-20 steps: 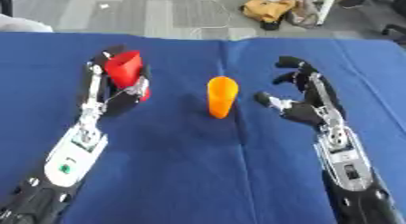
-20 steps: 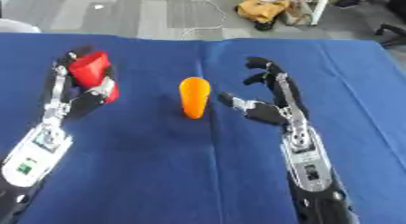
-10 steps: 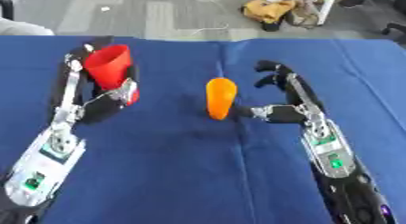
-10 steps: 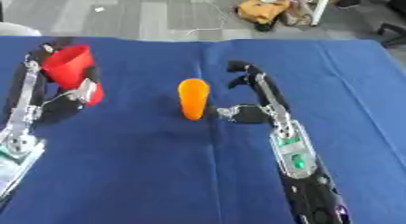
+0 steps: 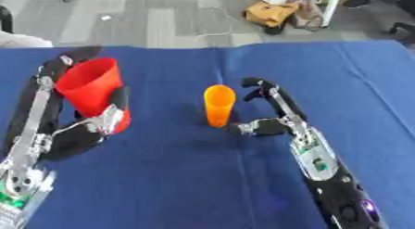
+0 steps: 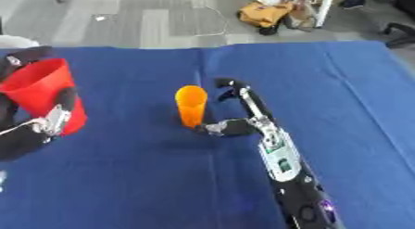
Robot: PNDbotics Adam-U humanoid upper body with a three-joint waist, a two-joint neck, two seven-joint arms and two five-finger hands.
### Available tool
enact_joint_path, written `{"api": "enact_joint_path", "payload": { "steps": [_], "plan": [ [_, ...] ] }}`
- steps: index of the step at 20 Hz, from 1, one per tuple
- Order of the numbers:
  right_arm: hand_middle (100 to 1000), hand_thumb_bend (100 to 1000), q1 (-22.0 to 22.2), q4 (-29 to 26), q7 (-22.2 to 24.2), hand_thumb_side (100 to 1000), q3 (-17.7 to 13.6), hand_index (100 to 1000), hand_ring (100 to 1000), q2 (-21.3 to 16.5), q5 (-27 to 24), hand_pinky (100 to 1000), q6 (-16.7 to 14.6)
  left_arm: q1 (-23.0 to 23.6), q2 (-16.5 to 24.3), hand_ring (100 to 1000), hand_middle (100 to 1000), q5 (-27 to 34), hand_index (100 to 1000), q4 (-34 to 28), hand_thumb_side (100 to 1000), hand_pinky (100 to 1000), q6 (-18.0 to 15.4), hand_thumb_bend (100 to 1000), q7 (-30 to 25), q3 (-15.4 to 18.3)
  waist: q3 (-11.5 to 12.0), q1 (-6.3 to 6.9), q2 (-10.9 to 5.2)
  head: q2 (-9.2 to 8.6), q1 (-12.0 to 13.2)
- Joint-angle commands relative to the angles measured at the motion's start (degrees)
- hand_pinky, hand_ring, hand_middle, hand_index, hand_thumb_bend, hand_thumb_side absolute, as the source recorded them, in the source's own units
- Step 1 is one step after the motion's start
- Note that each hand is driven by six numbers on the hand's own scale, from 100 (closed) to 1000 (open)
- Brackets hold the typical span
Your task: Pour the contents of one cup into another cup.
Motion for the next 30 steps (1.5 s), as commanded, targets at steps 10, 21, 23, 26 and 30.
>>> {"api": "enact_joint_path", "payload": {
  "steps": [10, 21, 23, 26, 30],
  "plan": [
    [776, 1000, -3.98, 2.32, -0.84, 401, -0.76, 867, 662, 1.40, 4.65, 833, -0.52, 1.98, 0.18, 368, 441, 0.57, 823, -4.96, 319, 100, -0.23, 100, -2.27, -0.64, 0.72, 1.14, -0.75, -1.33, -1.29],
    [772, 1000, -6.48, 6.19, -0.24, 433, -0.84, 866, 654, 3.72, 9.41, 830, -0.77, 2.74, -0.78, 368, 441, 0.44, 823, -4.97, 329, 100, -0.48, 100, -3.03, -1.43, 1.09, 1.30, -0.75, -1.22, -1.54],
    [771, 1000, -6.82, 6.95, -0.14, 435, -0.89, 865, 653, 4.18, 10.29, 830, -0.91, 2.71, -0.92, 367, 440, 0.48, 823, -4.97, 330, 100, -0.58, 100, -3.13, -1.52, 1.19, 1.34, -0.71, -1.19, -1.63],
    [771, 1000, -7.24, 7.93, -0.22, 434, -1.03, 864, 653, 4.66, 11.45, 830, -1.10, 2.68, -1.05, 367, 440, 0.51, 823, -4.97, 330, 100, -0.68, 100, -3.28, -1.63, 1.29, 1.38, -0.68, -1.21, -1.69],
    [756, 1000, -7.77, 8.66, -0.39, 431, -1.13, 852, 638, 5.36, 12.37, 826, -1.21, 2.66, -1.26, 367, 440, 0.61, 823, -4.97, 331, 100, -0.64, 100, -3.42, -1.78, 1.53, 1.42, -0.66, -1.22, -2.01]
  ]
}}
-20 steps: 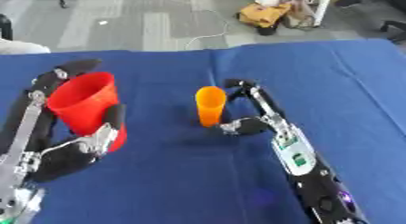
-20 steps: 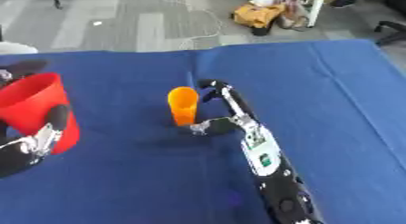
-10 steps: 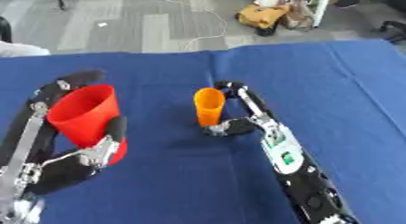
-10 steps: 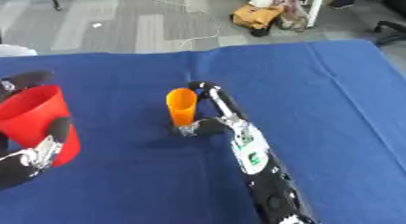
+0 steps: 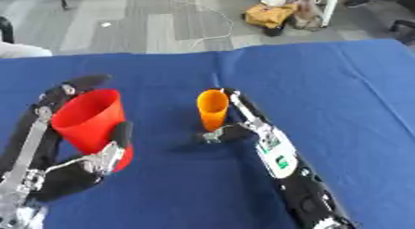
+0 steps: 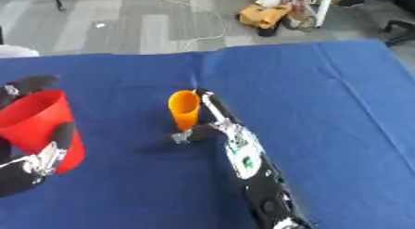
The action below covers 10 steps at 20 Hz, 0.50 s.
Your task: Pour the contents of one cup into another cup.
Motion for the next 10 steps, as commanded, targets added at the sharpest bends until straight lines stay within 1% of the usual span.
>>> {"api": "enact_joint_path", "payload": {
  "steps": [1, 4, 5, 6, 10],
  "plan": [
    [745, 1000, -1.93, 0.11, -0.30, 422, -0.32, 841, 627, 0.78, 1.44, 821, -0.10, -0.45, 0.25, 367, 439, 0.03, 823, -1.12, 332, 100, -0.09, 100, -0.31, 0.08, 0.27, 0.07, -0.82, -0.55, -0.55],
    [718, 1000, -2.24, 0.52, -1.44, 384, -0.76, 817, 600, 1.30, 2.09, 805, 0.22, -0.44, 0.11, 367, 439, -0.18, 823, -1.12, 332, 100, -0.13, 100, -0.42, 0.01, 0.39, 0.03, -0.83, -0.53, -0.69],
    [686, 948, -2.27, 0.61, -1.86, 330, -0.85, 790, 564, 1.38, 2.06, 783, 0.30, -0.43, 0.08, 367, 439, -0.25, 823, -1.12, 332, 100, -0.15, 100, -0.41, 0.01, 0.42, 0.01, -0.83, -0.52, -0.68],
    [665, 926, -2.27, 0.69, -2.22, 310, -0.88, 771, 539, 1.40, 1.96, 765, 0.34, -0.41, 0.06, 367, 439, -0.33, 823, -1.12, 334, 100, -0.17, 100, -0.41, 0.00, 0.45, -0.01, -0.83, -0.51, -0.68],
    [659, 920, -2.21, 0.91, -3.09, 306, -0.83, 767, 532, 1.39, 1.59, 760, 0.38, -0.32, 0.03, 367, 439, -0.49, 823, -1.12, 334, 100, -0.14, 100, -0.38, -0.03, 0.47, -0.04, -0.84, -0.49, -0.67]
  ]
}}
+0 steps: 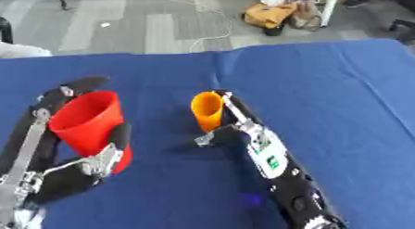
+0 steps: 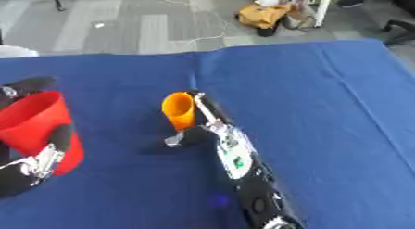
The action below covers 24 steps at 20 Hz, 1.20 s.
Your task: Pour the contents of one cup into another cup.
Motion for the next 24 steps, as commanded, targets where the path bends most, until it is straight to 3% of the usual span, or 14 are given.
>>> {"api": "enact_joint_path", "payload": {
  "steps": [1, 6, 9, 11, 13, 22, 23, 24],
  "plan": [
    [550, 839, -1.14, -0.34, -0.81, 237, -0.23, 659, 429, -0.08, -0.07, 695, 0.09, -0.31, 0.46, 367, 439, -0.24, 823, -1.12, 339, 100, -0.01, 100, -0.12, 0.14, 0.12, -0.02, -0.84, -0.48, -0.19],
    [458, 782, -0.73, -0.73, -4.00, 189, -0.59, 542, 348, -0.09, -1.65, 643, 0.61, -0.11, 0.40, 368, 439, -0.47, 823, -1.12, 342, 100, 0.15, 100, -0.03, 0.12, 0.10, -0.02, -0.80, -0.42, -0.27],
    [390, 685, -0.63, -0.99, -5.64, 100, -0.49, 469, 283, -0.13, -2.72, 593, 0.67, 0.02, 0.41, 368, 439, -0.62, 823, -1.12, 342, 100, 0.23, 100, -0.03, 0.08, 0.11, -0.04, -0.81, -0.41, -0.37],
    [364, 642, -0.62, -1.15, -6.16, 100, -0.33, 441, 258, -0.26, -3.34, 571, 0.65, 0.12, 0.40, 368, 439, -0.89, 823, -1.11, 342, 100, 0.28, 100, -0.06, 0.08, 0.15, -0.07, -0.81, -0.41, -0.37],
    [342, 585, -0.67, -1.42, -6.32, 100, -0.17, 418, 236, -0.52, -3.87, 545, 0.59, 0.28, 0.45, 368, 438, -1.22, 822, -1.05, 341, 100, 0.34, 100, -0.08, 0.08, 0.17, -0.13, -0.83, -0.41, -0.35],
    [306, 556, -2.31, -4.33, -5.03, 100, 0.74, 381, 199, -2.67, -4.53, 495, -0.45, 1.03, 0.71, 368, 438, -2.49, 816, 0.57, 347, 100, -0.44, 100, -0.60, -0.98, -0.16, -0.70, -1.06, -0.35, -0.20],
    [300, 511, -2.46, -4.67, -4.84, 100, 0.85, 375, 192, -2.85, -4.65, 483, -0.56, 1.05, 0.69, 369, 438, -2.63, 815, 0.80, 317, 100, -0.58, 100, -0.66, -1.11, -0.19, -0.74, -1.08, -0.36, -0.20],
    [295, 523, -2.77, -5.15, -4.58, 100, 1.08, 370, 188, -3.08, -4.83, 476, -0.84, 1.05, 0.72, 369, 438, -2.79, 815, 1.03, 345, 100, -0.73, 100, -0.78, -1.30, -0.25, -0.81, -1.12, -0.39, -0.19]
  ]
}}
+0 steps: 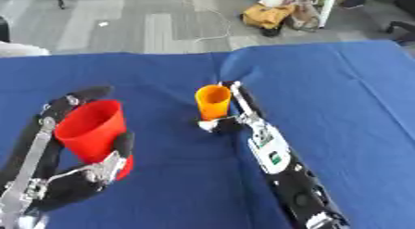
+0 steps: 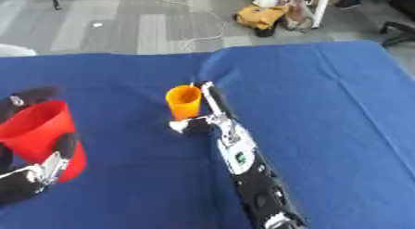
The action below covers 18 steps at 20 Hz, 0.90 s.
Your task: Pour the contents of one cup into another cup.
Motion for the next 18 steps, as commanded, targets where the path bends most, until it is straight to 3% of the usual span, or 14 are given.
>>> {"api": "enact_joint_path", "payload": {
  "steps": [1, 7, 18],
  "plan": [
    [283, 492, -2.03, -2.87, 0.80, 100, 0.75, 358, 175, -1.53, -1.10, 457, -0.83, -0.41, 0.80, 369, 439, -0.83, 815, 0.12, 347, 100, -0.70, 100, -0.33, -0.39, -0.13, -0.05, -1.16, -0.43, 0.06],
    [244, 427, -3.71, -5.77, 2.73, 100, 2.20, 318, 138, -2.84, -2.15, 405, -2.29, -0.45, 0.75, 369, 438, -1.76, 813, 1.53, 348, 100, -1.48, 100, -0.92, -1.35, -0.43, -0.32, -1.36, -0.59, 0.21],
    [244, 446, -7.60, -11.05, 4.58, 100, 5.42, 314, 144, -5.28, -1.02, 398, -6.17, -0.97, 0.58, 369, 437, -3.13, 808, 4.15, 343, 100, -2.36, 100, -1.93, -2.49, -0.80, -1.35, -1.78, -0.89, 0.01]
  ]
}}
